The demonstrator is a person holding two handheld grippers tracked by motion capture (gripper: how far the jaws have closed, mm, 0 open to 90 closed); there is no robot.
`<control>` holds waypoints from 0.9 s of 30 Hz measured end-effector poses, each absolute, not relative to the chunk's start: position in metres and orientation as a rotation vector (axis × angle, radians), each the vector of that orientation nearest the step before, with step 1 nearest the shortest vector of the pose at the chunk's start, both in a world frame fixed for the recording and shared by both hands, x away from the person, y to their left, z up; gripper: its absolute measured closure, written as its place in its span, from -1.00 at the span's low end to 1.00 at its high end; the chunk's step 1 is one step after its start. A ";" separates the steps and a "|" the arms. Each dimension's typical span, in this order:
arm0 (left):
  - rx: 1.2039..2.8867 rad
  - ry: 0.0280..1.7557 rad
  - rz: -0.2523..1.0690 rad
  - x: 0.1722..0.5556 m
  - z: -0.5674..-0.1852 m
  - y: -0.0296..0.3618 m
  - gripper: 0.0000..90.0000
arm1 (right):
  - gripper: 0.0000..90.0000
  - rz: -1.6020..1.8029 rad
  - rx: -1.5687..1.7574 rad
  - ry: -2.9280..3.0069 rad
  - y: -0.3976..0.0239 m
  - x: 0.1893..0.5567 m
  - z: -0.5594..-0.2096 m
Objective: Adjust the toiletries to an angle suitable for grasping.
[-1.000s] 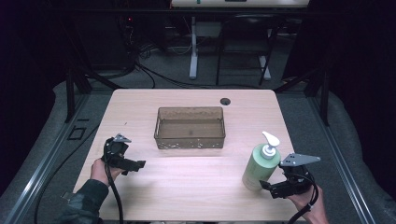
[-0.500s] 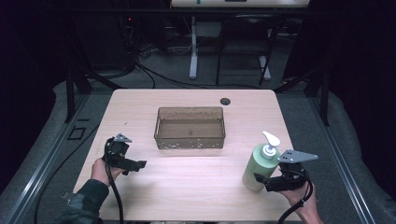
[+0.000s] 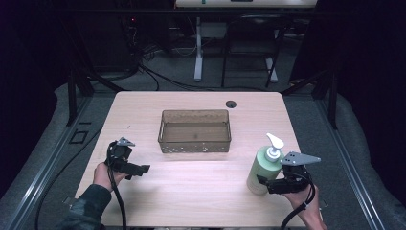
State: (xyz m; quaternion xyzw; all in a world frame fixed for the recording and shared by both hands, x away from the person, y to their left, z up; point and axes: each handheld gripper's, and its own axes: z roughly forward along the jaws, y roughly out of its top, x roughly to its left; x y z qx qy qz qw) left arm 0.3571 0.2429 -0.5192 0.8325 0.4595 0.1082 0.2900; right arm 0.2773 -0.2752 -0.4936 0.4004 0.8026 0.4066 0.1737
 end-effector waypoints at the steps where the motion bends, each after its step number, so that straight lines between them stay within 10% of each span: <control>1: 2.221 1.223 0.291 0.357 -0.519 0.243 -1.00 | -0.75 1.149 1.131 2.276 -0.273 0.278 -0.494; 27: 2.230 1.217 0.303 0.358 -0.519 0.243 -1.00 | -0.75 1.148 1.111 2.291 -0.231 0.298 -0.494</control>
